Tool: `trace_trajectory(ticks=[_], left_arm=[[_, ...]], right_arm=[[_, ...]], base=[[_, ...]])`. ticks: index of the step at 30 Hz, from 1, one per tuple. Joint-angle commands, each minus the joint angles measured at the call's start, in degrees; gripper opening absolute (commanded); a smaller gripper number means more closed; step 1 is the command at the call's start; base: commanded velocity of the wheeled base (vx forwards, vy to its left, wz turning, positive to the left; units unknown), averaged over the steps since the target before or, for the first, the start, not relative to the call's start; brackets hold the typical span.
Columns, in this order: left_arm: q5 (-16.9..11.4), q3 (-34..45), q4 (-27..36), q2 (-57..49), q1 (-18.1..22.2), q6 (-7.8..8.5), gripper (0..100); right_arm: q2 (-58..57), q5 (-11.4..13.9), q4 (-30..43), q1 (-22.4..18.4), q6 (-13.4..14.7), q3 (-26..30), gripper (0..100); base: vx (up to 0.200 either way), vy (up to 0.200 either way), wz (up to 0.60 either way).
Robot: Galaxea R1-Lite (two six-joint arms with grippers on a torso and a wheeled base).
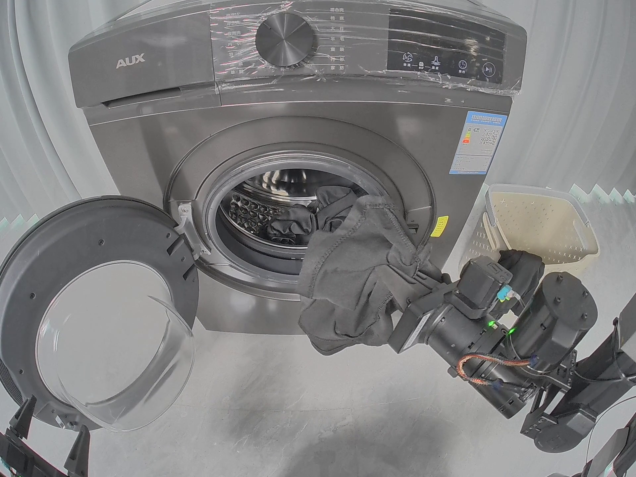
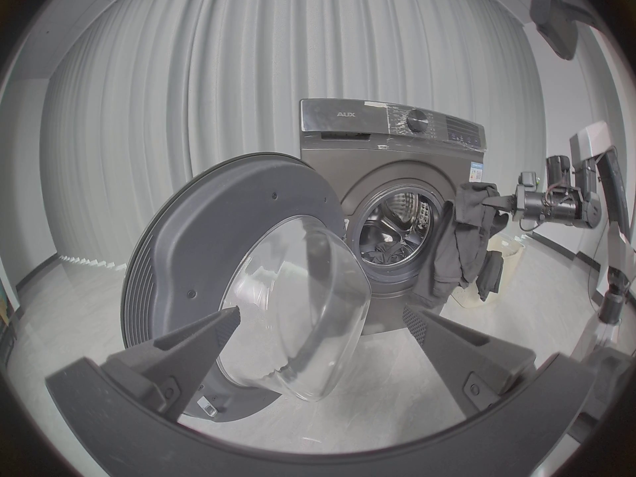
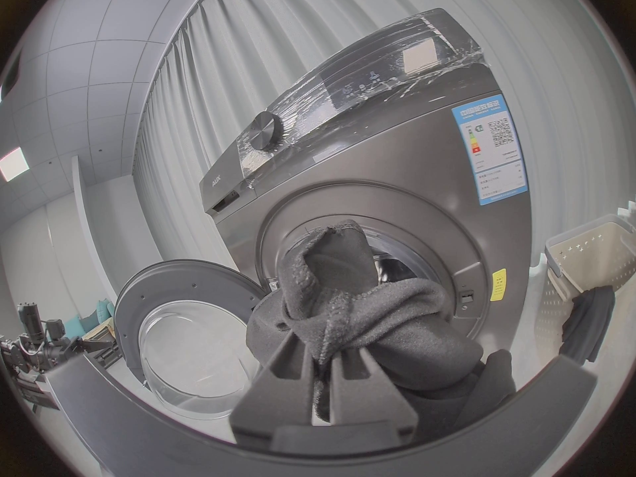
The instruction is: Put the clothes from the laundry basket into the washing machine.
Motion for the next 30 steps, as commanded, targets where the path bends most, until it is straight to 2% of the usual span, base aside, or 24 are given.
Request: trace_trajectory(ticks=[1, 3, 4, 5, 6, 7, 8, 11, 12, 14, 17, 20, 21, 24, 30], left_arm=[[-1.84, 0.75, -0.86, -1.01, 0.1, 0.19, 100], [-5.09, -4.17, -4.46, -0.66, 0.27, -2.88, 100], [-7.64, -7.95, -4.99, 1.01, 0.54, -3.85, 100], [-8.7, -8.83, -4.73, 1.89, 0.54, -3.85, 100], [-11.51, -9.89, -3.85, 4.26, 0.1, -3.85, 100], [-12.12, -10.06, -3.67, 4.88, 0.1, -3.85, 100], [-15.29, -9.97, -3.67, 9.27, 0.36, -3.76, 100], [-19.24, -9.27, -6.04, 18.76, 0.19, -3.5, 100], [-19.24, -9.27, -6.04, 18.76, 0.19, -3.5, 100], [-21.18, -9.18, -12.2, 26.23, -0.69, -3.32, 100], [-22.23, -9.36, -18.44, 34.5, -2.71, -2.62, 100], [-22.32, -9.1, -23.71, 42.32, -6.14, -2.0, 100], [-22.32, -9.1, -23.71, 42.32, -6.14, -2.0, 100], [-22.23, -8.13, -29.42, 50.05, -11.06, -2.09, 100], [-22.06, -8.13, -34.87, 58.49, -13.79, -1.92, 100]], right_arm=[[1.16, -0.12, 0.01, 0.81, 0.08, -1.35, 0], [1.16, -0.03, 0.01, 0.81, 0.79, -1.79, 0], [1.16, 0.41, -0.17, 0.9, 1.31, -2.32, 0], [1.16, 0.5, -0.26, 0.99, 1.31, -2.49, 0], [1.25, 0.58, -0.87, 1.52, 1.4, -3.2, 0], [1.25, 0.58, -1.05, 1.69, 1.4, -3.37, 0], [1.34, 0.67, -1.31, 2.13, 1.31, -4.25, 0], [1.69, 0.94, -1.31, 2.22, 1.4, -4.51, 0], [1.69, 0.94, -1.31, 2.22, 1.4, -4.51, 0], [2.22, 1.81, -1.31, 2.22, 1.4, -4.87, 0], [2.92, 2.34, -1.4, 1.95, 1.4, -6.62, 0], [4.33, 2.34, -1.4, 1.87, 1.75, -9.96, 0], [4.33, 2.34, -1.4, 1.87, 1.75, -9.96, 0], [4.86, 2.52, -1.4, 2.22, 2.46, -10.67, 0], [5.21, 3.31, -1.4, 2.13, 2.54, -11.63, 0]], base=[[0.0, 0.0, 0.0], [0.0, 0.0, 0.0], [0.0, 0.0, 0.0], [0.0, 0.0, 0.0], [0.0, 0.0, 0.0], [0.0, 0.0, 0.0], [0.0, 0.0, 0.0], [0.0, 0.0, 0.0], [0.0, 0.0, 0.0], [0.0, 0.0, 0.0], [0.0, 0.0, 0.0], [0.0, 0.0, 0.0], [0.0, 0.0, 0.0], [0.0, 0.0, 0.0], [0.0, 0.0, 0.0]])
